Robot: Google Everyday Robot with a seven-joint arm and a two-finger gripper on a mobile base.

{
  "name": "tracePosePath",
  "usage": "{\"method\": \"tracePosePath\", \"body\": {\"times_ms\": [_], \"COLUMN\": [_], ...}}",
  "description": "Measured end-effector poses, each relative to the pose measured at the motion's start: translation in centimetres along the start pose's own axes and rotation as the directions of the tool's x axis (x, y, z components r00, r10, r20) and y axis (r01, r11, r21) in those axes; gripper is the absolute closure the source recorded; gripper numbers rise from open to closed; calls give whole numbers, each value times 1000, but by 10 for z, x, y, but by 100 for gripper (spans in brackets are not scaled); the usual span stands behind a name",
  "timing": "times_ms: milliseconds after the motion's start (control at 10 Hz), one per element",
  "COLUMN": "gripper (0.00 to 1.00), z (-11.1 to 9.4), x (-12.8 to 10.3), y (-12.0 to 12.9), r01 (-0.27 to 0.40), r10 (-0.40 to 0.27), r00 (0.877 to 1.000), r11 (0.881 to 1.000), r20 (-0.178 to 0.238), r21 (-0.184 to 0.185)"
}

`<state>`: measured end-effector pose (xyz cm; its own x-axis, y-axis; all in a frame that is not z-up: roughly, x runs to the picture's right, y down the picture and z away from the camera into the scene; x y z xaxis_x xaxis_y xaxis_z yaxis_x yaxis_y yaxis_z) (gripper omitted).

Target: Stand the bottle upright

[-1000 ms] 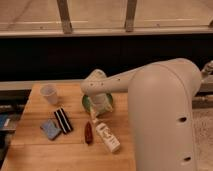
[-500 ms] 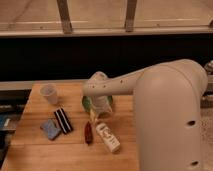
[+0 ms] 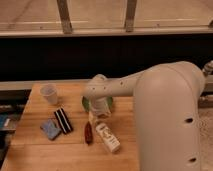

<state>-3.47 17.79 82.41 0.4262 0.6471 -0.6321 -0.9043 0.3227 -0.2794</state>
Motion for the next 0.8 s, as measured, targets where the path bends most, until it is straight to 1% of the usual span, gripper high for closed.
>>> {"method": "tracePosePath", "body": {"times_ms": [400,800], "gripper": [36,36], "z": [10,15], "x": [0,7], "y": [4,1], "r01": [6,-12], "r10": [-6,11], "r00": [1000,999], "r11": [1000,999], "r20": [-15,-34], "r21": [-30,-40]}}
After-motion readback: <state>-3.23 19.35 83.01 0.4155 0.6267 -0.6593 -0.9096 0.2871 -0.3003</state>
